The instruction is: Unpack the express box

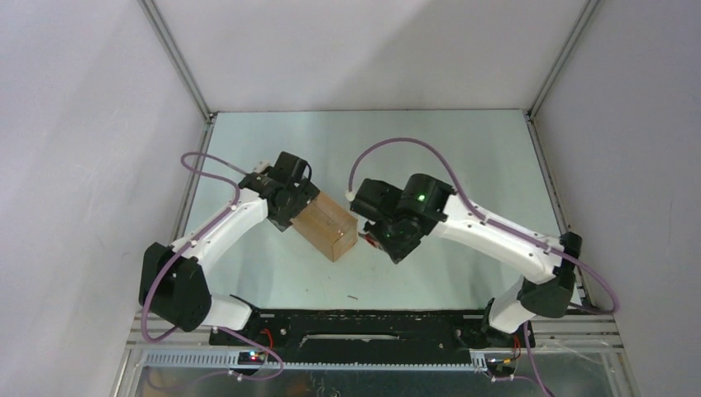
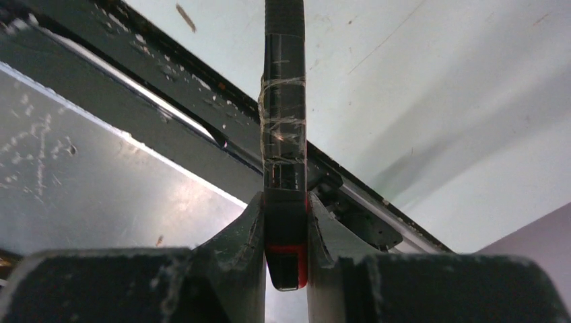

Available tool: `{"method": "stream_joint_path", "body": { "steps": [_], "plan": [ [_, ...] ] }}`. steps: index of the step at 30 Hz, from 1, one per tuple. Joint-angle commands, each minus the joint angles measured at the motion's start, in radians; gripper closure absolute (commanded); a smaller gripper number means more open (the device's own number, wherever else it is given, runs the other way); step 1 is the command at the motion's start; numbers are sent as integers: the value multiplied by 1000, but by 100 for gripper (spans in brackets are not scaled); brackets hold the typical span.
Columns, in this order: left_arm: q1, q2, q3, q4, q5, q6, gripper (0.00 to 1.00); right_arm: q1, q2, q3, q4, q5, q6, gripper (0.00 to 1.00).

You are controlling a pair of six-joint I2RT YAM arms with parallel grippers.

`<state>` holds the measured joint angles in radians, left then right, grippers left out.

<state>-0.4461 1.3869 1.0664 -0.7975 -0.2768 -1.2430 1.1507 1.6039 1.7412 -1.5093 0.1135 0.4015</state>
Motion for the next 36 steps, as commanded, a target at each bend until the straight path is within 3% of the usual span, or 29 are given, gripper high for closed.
{"method": "stream_joint_path", "body": {
  "steps": [1,7,11,18,22,28,36],
  "plan": [
    [-14,-52,96,-1,-4,146,0,-61,-123,-31,98,25,64,100],
    [-10,-128,159,-46,48,297,0,-227,-305,-259,371,-174,125,100],
    [-11,-157,175,37,232,465,0,-304,-409,-383,562,-382,113,100],
    [-14,-186,172,163,585,646,0,-412,-473,-447,651,-633,69,100],
    [-16,-211,124,277,775,654,0,-460,-492,-477,655,-732,53,100],
    [-26,-251,22,448,949,614,0,-497,-519,-510,720,-881,66,100],
    [-46,-304,-68,524,1079,600,3,-545,-536,-510,710,-998,46,100]
  ]
}}
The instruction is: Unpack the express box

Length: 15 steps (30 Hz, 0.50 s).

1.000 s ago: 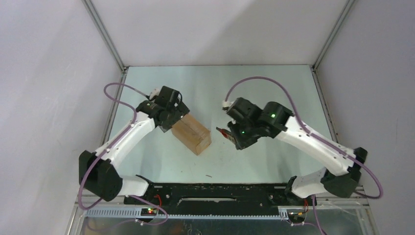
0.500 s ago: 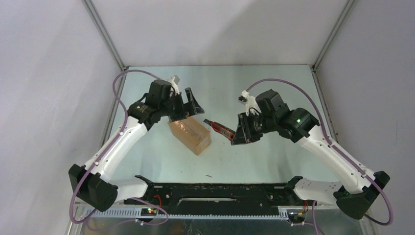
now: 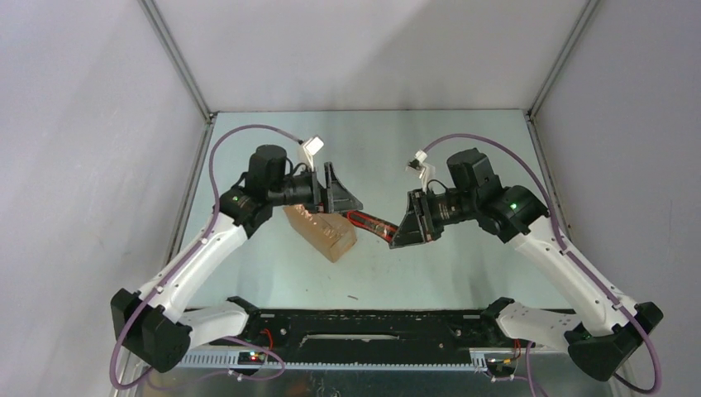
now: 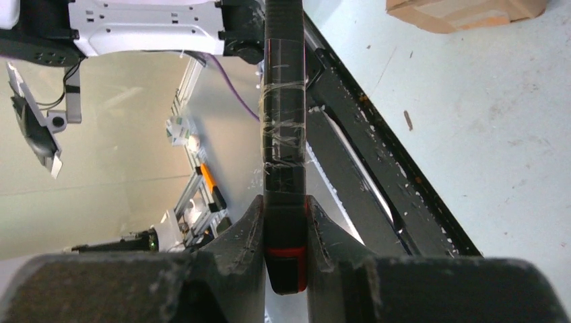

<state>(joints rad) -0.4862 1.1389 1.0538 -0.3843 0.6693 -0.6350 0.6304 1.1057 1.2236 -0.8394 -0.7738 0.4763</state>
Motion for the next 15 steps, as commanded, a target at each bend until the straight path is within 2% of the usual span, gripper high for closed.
{"method": "stream_joint_path", "body": {
  "steps": [1,12,15],
  "plan": [
    [-6,-75,-70,144,155,-26,3,-33,-41,6,28,-125,-37,100],
    [-14,-201,-181,433,297,-215,6,-65,-61,-13,41,-243,-42,100],
    [-26,-195,-174,407,304,-203,13,-66,-64,-13,59,-273,-37,100]
  ]
}}
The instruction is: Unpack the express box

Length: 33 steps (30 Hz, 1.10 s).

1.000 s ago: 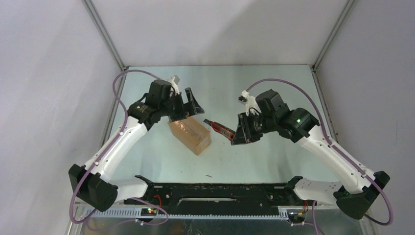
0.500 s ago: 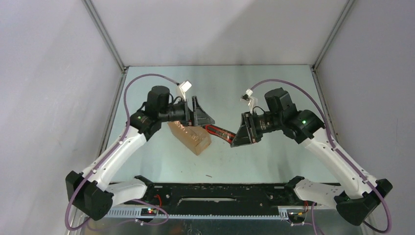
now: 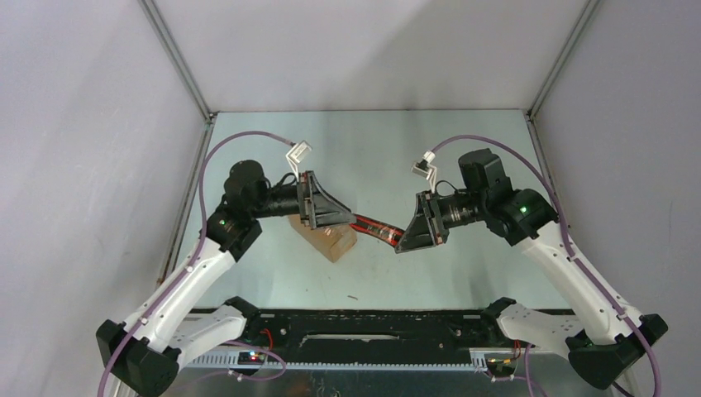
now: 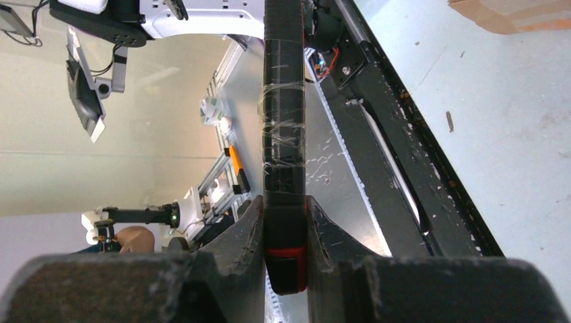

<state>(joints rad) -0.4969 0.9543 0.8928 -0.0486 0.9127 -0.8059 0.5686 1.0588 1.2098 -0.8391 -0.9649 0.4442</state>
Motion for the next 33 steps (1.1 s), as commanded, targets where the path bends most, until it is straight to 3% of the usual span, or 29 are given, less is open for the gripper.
{"method": "stream_joint_path", "body": {
  "steps": [1,10,13,15,16,17,19,22,24,29,33],
  "plan": [
    [-20,-6,-14,70,63,-32,16,-4,-17,1,67,-91,-1,100],
    [-40,0,-40,106,77,-58,48,-10,-9,2,104,-118,26,100],
    [-43,10,-41,139,78,-85,67,-13,7,1,116,-105,37,100],
    [-43,16,-37,136,63,-89,86,-14,17,1,134,-86,56,100],
    [-43,19,-36,136,54,-93,93,-16,18,0,150,-72,72,91],
    [-43,23,-34,134,37,-102,99,-17,17,-1,172,-52,96,74],
    [-39,36,-41,181,19,-156,100,-22,-2,-31,267,-10,174,43],
    [-39,56,-54,269,-36,-255,100,-26,-37,-98,432,64,307,24],
    [-38,62,-56,282,-76,-287,100,-27,-63,-164,561,96,406,23],
    [-31,70,-78,311,-122,-324,100,-67,-146,-350,908,159,637,33],
    [-23,70,-102,337,-134,-351,100,-104,-223,-432,1001,229,699,38]
  ]
}}
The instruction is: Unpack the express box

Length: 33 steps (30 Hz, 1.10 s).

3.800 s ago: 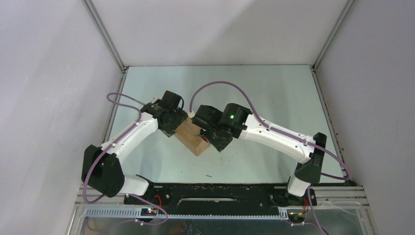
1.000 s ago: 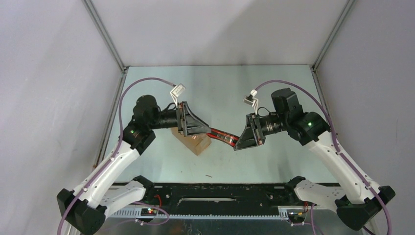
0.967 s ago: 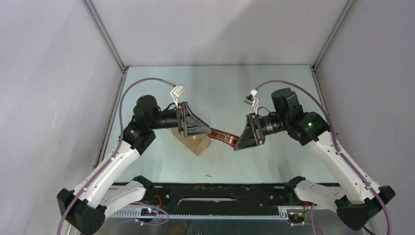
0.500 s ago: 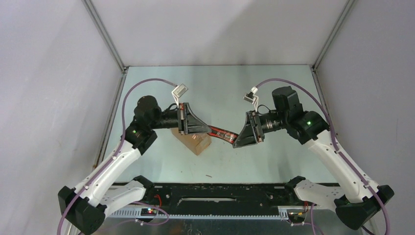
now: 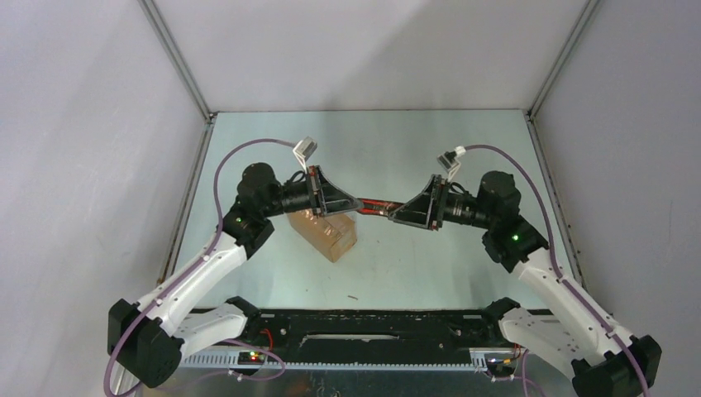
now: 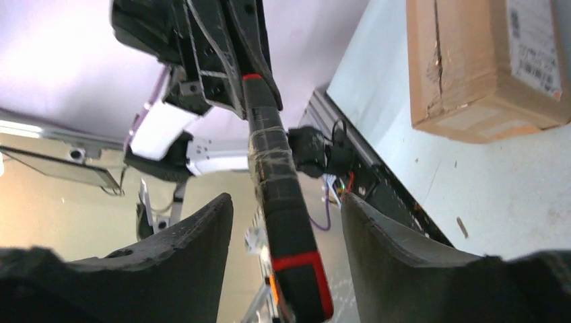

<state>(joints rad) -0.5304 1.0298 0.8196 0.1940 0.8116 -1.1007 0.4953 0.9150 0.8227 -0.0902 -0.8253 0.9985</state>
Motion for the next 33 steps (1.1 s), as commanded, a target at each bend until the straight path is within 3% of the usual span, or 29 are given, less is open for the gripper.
{"method": "stream_joint_path", "body": {
  "steps": [1,4,8,12,17,18,20,21,22,24,26,27,29,33],
  "plan": [
    [10,-2,-31,102,-31,-62,100,-34,-90,-48,253,106,145,41],
    [10,5,-32,105,-33,-64,100,-39,-89,-48,269,125,151,46],
    [10,24,-25,89,-41,-61,100,-38,-74,-49,265,110,150,61],
    [10,40,-23,85,-53,-64,100,-37,-77,-68,256,97,146,61],
    [10,55,-28,87,-74,-71,100,-38,-74,-77,267,92,150,73],
    [10,55,-29,84,-79,-71,100,-38,-74,-77,265,93,148,78],
    [10,58,-21,55,-89,-56,100,-39,-73,-77,252,98,145,99],
    [12,61,-8,-2,-103,-29,98,-42,-73,-77,236,103,138,100],
    [14,63,12,-70,-121,7,87,-52,-75,-77,211,108,130,100],
    [20,56,56,-250,-206,88,46,-84,-94,-92,147,131,117,100],
    [33,51,122,-449,-313,168,11,-138,-119,-123,117,117,125,100],
    [42,50,147,-532,-373,191,2,-167,-131,-144,112,105,133,100],
    [65,52,197,-707,-511,226,0,-197,-157,-173,77,105,126,100],
    [73,76,340,-1117,-989,232,0,-188,-188,-257,44,150,131,100]
  ]
}}
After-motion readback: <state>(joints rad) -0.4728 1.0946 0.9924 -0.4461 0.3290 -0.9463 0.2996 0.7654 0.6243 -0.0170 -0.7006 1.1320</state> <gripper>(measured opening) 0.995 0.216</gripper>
